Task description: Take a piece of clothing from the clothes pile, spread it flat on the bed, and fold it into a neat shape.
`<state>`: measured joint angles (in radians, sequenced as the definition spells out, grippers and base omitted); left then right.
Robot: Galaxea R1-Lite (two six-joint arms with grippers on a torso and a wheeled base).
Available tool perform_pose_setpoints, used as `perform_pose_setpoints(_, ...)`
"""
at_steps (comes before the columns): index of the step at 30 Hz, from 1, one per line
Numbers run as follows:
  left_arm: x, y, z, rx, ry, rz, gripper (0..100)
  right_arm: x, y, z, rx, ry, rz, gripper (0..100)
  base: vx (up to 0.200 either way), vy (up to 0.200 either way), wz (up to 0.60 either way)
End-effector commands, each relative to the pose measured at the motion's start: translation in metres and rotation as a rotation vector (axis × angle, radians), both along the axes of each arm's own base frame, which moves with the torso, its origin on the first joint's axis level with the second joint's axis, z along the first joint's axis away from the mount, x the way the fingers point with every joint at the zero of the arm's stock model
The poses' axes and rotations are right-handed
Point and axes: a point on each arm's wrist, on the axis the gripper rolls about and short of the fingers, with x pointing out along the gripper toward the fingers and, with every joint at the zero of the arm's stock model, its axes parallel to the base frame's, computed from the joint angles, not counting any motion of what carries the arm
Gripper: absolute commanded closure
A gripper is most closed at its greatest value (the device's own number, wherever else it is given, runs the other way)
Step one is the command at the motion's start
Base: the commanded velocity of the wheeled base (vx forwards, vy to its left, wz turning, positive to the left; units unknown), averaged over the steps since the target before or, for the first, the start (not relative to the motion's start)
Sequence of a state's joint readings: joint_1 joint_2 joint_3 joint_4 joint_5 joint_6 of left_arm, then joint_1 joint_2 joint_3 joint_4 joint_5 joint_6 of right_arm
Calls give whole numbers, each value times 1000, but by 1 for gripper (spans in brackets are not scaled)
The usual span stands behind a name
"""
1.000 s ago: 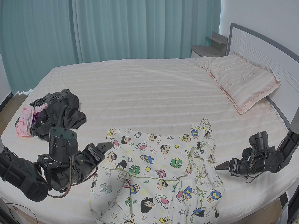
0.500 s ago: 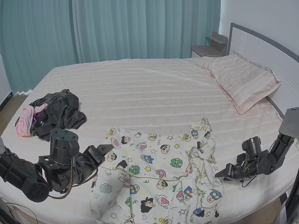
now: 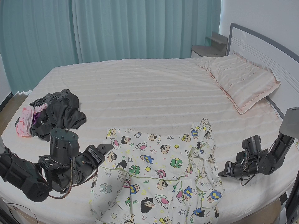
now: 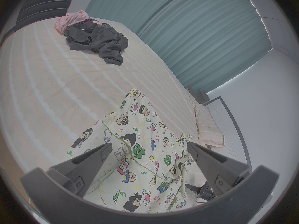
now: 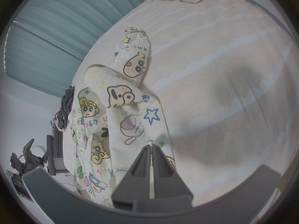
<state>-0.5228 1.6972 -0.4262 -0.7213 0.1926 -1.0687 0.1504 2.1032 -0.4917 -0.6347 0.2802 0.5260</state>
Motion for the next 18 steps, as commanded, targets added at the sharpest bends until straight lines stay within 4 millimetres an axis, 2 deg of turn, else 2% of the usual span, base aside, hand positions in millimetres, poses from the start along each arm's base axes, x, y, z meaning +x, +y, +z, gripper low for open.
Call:
perform_pose_setpoints(1, 1, 0, 0, -1, -2, 2, 0, 1, -2, 12, 4, -47, -8, 100, 0, 0, 0)
perform_pose_setpoints(7, 1, 0, 1, -2, -3, 4, 0, -2, -5, 38, 12, -130, -18, 100, 0, 0, 0)
perform_pose_setpoints(16, 1, 1, 1, -1, -5, 3, 0, -1, -22, 50, 3, -178, -72, 100, 0, 0, 0)
perform_pose_setpoints(18, 1, 1, 1, -1, -5, 3, 0, 2, -35, 53, -16, -191, -107, 100, 0, 0, 0)
